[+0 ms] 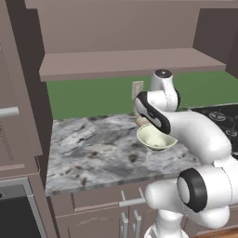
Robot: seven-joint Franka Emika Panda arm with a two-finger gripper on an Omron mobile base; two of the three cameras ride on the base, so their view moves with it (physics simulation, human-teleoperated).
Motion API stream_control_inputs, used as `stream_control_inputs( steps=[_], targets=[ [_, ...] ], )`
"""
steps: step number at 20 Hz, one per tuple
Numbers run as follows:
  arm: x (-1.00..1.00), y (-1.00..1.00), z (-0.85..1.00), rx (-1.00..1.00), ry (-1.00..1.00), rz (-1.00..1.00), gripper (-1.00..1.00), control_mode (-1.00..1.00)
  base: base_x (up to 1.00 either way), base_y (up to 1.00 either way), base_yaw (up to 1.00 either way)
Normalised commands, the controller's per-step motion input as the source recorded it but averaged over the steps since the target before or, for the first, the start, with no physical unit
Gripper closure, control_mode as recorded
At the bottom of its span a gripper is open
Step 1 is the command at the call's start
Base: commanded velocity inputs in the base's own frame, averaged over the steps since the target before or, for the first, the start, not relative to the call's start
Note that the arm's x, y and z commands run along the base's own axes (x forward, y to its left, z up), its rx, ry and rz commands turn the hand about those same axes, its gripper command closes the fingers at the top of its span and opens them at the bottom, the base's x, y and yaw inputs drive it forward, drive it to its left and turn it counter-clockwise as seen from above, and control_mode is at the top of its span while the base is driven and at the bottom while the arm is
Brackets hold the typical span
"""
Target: Pick up the bowls on the counter and stack them on top of one another in the open cabinet. Place the smaller bowl on top of the larger bowl.
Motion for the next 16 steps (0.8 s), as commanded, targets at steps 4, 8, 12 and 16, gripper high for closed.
stream_control_inputs(
  steps=[4, 8, 12, 16],
  targets=[
    [0.42, 0.0, -0.29, -0.05, -0.03, 0.0, -1.0, -1.0, 0.0, 0.0, 0.0],
    [0.35, 0.0, -0.28, -0.07, -0.04, 0.0, -1.0, -1.0, 0.0, 0.0, 0.0],
    [0.22, 0.0, -0.24, -0.08, -0.04, -0.05, -1.0, -1.0, 0.0, 0.0, 0.0],
    [0.16, 0.0, -0.13, -0.03, -0.02, -0.08, -1.0, -1.0, 0.0, 0.0, 0.0]
  ],
)
